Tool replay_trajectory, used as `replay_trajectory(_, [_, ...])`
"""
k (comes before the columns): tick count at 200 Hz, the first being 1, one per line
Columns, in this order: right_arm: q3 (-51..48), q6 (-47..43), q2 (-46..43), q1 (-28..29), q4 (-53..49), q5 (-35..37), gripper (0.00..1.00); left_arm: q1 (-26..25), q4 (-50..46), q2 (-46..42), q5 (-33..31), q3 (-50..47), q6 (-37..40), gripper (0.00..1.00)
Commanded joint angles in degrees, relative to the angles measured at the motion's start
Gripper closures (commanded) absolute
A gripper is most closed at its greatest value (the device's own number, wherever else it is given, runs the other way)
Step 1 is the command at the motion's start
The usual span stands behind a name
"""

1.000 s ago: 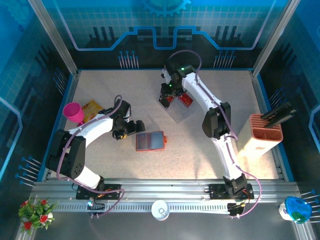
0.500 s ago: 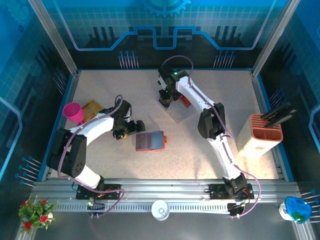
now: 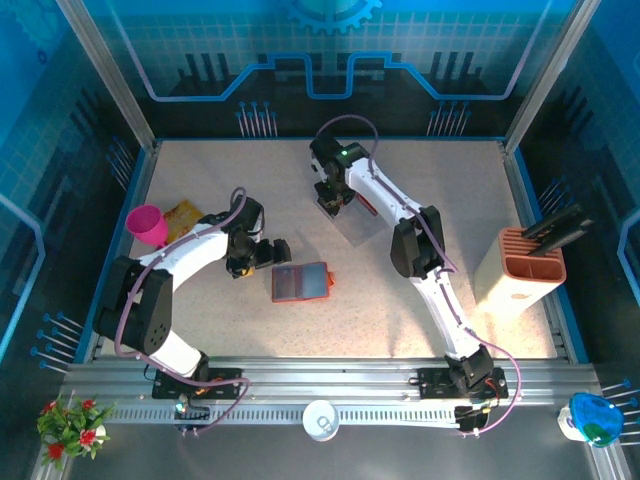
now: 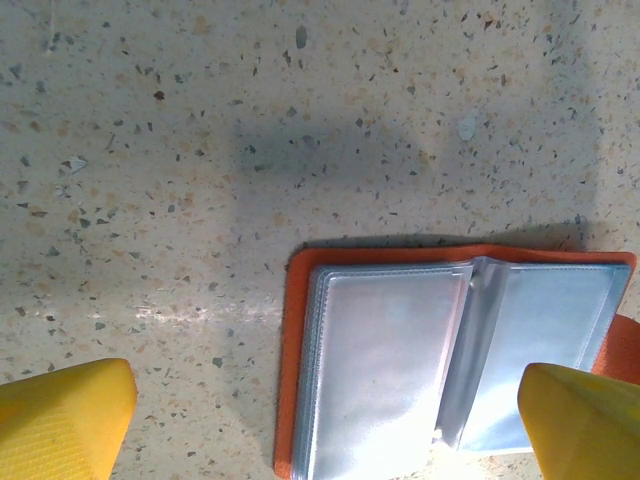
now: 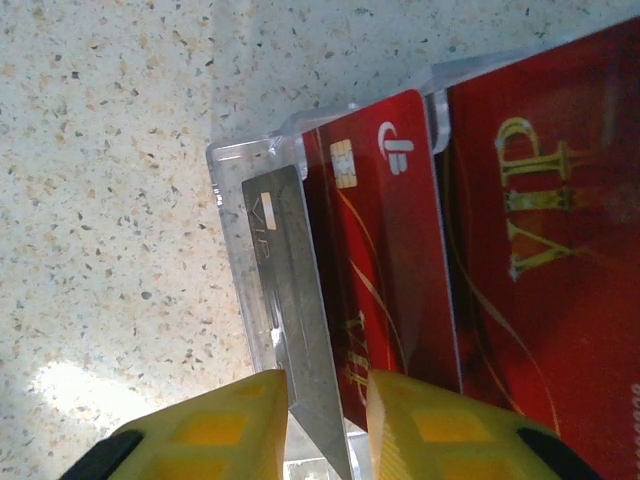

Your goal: Put the credit cards into the card holder

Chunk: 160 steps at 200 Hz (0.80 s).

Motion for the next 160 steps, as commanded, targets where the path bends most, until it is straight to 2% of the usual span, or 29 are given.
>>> replay_trajectory(1, [1.62,-1.1,2.69,0.35,0.23,0.48,0.72,-0.43,-2.31,1.15,-0.84,1.4,1.02,0.01])
replay_trajectory(48, [0.85,-1.61,2.55,0.35,0.52,-0.2,0.77,-0.43,-2.08,1.34,-0.95,0.78,1.02,0.01])
replay_trajectory(108, [0.09,-0.99,1.47,0.27,1.26,-3.19,0.93,-0.43,-1.88,1.43,-1.01,0.68,0.85,0.01])
replay_trajectory(160, [-1.19,-1.33,-1.8,0.35,2.5,-5.43,0.99,-0.43,-1.88,1.17,-0.95,0.42,0.85,0.01])
